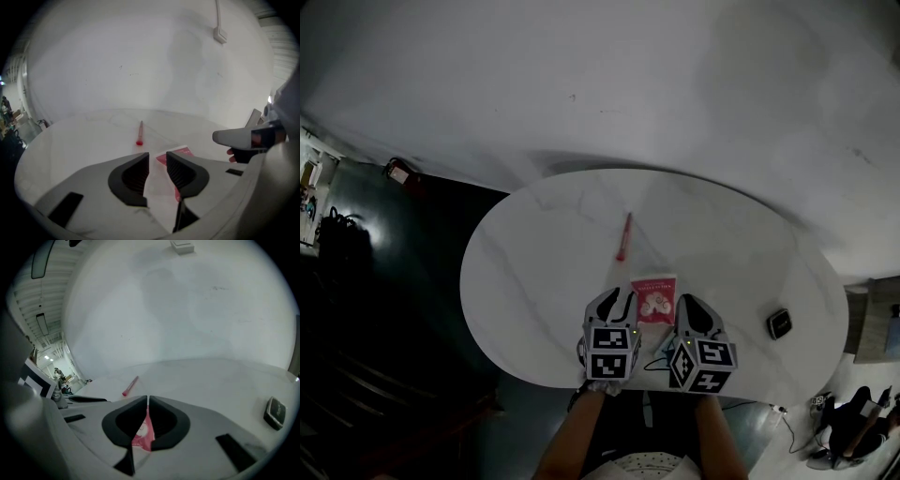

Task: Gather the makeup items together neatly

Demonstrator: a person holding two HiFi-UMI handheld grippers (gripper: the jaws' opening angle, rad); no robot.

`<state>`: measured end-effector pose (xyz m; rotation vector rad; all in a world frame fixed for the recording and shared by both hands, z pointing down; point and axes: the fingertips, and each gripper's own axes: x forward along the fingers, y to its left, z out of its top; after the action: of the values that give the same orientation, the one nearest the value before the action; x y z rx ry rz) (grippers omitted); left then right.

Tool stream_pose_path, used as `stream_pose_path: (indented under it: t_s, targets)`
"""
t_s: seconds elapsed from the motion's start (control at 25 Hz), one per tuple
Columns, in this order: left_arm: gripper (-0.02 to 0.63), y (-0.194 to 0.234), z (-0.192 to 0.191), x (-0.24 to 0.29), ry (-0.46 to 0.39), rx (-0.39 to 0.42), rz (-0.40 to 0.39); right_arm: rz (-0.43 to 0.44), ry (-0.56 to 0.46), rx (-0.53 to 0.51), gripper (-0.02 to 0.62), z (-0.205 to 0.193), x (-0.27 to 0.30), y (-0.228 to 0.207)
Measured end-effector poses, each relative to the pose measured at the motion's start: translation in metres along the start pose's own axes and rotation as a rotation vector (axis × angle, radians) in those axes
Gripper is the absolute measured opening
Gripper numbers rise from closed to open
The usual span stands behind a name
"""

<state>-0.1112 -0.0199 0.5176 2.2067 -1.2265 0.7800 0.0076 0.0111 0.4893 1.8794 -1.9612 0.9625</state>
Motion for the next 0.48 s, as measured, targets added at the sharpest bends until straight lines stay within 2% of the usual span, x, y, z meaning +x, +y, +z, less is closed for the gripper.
stream_pose_path:
  t_s: [0.24, 0.48]
  targets:
    - [0.163, -0.005, -0.021, 0.003, 0.04, 0.007, -0.018, 0.01, 0.047, -0.011, 0.04, -0.014, 0.005, 0.003]
    - [0.169, -0.014, -0.029, 0.002, 0.053, 0.026, -0.047, 0.039, 0.098, -0.013, 0.08, -0.027, 0.01, 0.008]
